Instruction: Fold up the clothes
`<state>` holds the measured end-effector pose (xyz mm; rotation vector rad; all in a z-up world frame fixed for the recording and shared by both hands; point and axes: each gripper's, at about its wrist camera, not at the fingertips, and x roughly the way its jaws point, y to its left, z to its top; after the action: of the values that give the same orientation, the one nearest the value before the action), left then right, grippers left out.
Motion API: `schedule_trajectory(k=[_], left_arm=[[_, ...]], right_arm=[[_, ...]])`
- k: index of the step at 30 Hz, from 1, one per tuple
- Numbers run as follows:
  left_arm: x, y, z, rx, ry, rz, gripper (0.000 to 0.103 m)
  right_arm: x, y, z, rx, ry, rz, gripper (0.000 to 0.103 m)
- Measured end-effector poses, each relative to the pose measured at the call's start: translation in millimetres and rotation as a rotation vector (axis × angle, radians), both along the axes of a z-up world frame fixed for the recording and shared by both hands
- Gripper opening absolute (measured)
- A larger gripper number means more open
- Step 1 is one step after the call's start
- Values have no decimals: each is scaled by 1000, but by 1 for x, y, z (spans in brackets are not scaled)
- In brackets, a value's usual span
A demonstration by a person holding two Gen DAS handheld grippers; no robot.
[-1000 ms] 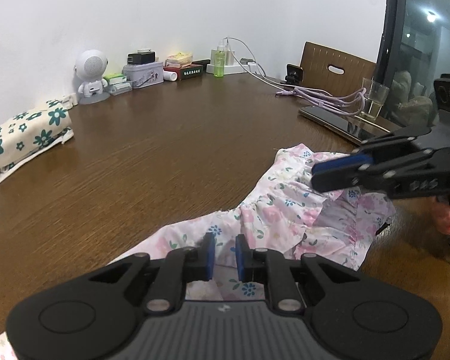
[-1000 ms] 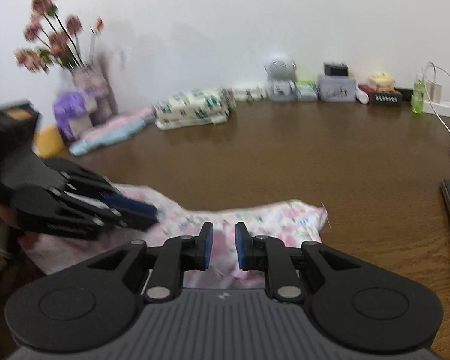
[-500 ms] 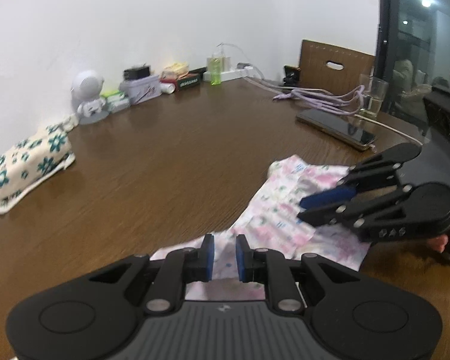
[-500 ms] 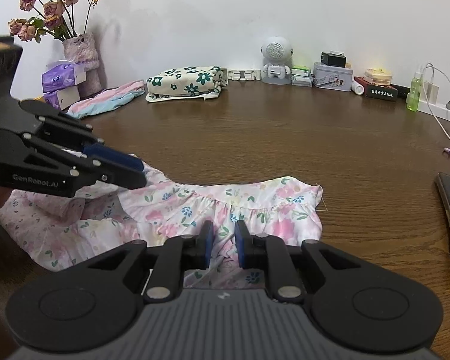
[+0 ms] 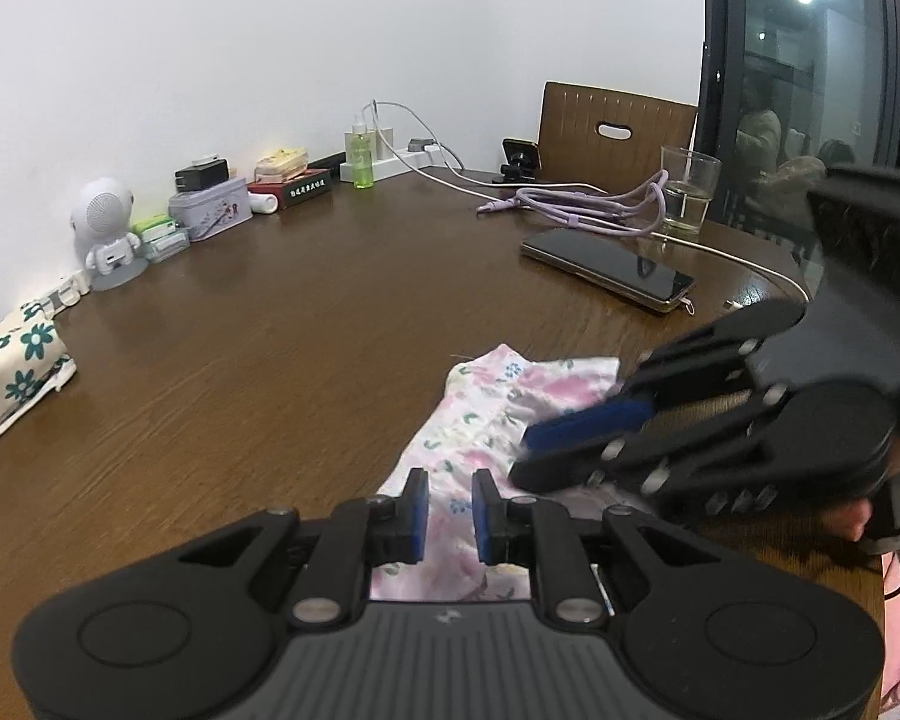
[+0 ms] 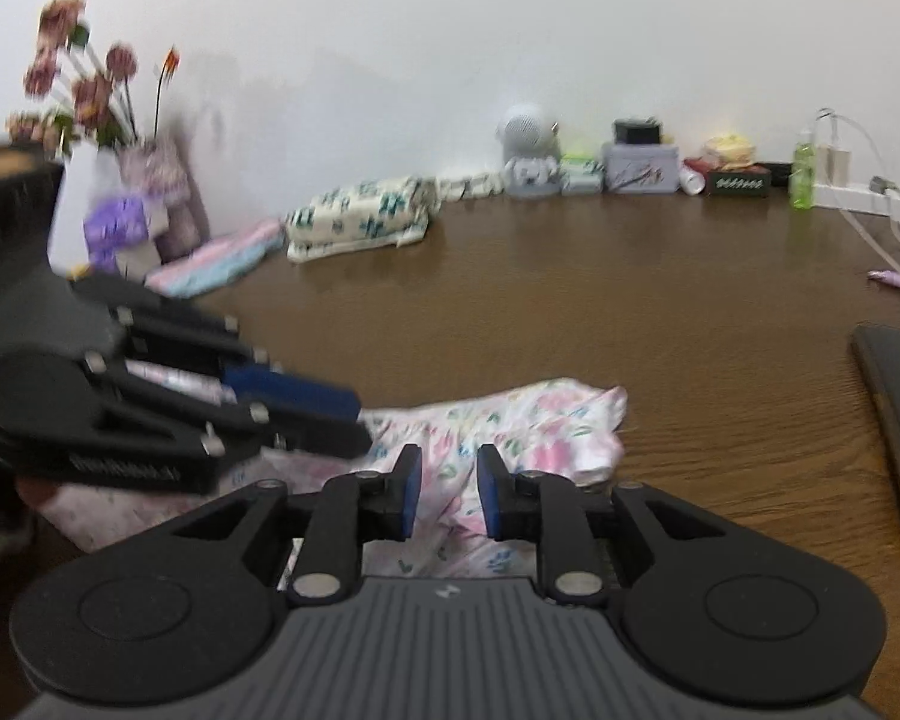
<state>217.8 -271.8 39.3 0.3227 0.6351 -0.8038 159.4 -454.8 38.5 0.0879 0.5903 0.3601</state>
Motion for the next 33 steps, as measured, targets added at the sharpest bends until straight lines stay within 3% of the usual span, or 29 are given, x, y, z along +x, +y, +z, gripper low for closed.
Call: schedule_trajectory(k=[4,15,33], left_arm=[[1,-4,-4,-1,6,0,14],[4,-21,-24,29,24,-19,14],[1,-17,-21,-5,8,-28,14]], right_arm=[[-4,-7,6,-29,-22,-41,20],[8,-5,-14,-84,54,-75,20],[7,10,-17,-200,29,-71,20]])
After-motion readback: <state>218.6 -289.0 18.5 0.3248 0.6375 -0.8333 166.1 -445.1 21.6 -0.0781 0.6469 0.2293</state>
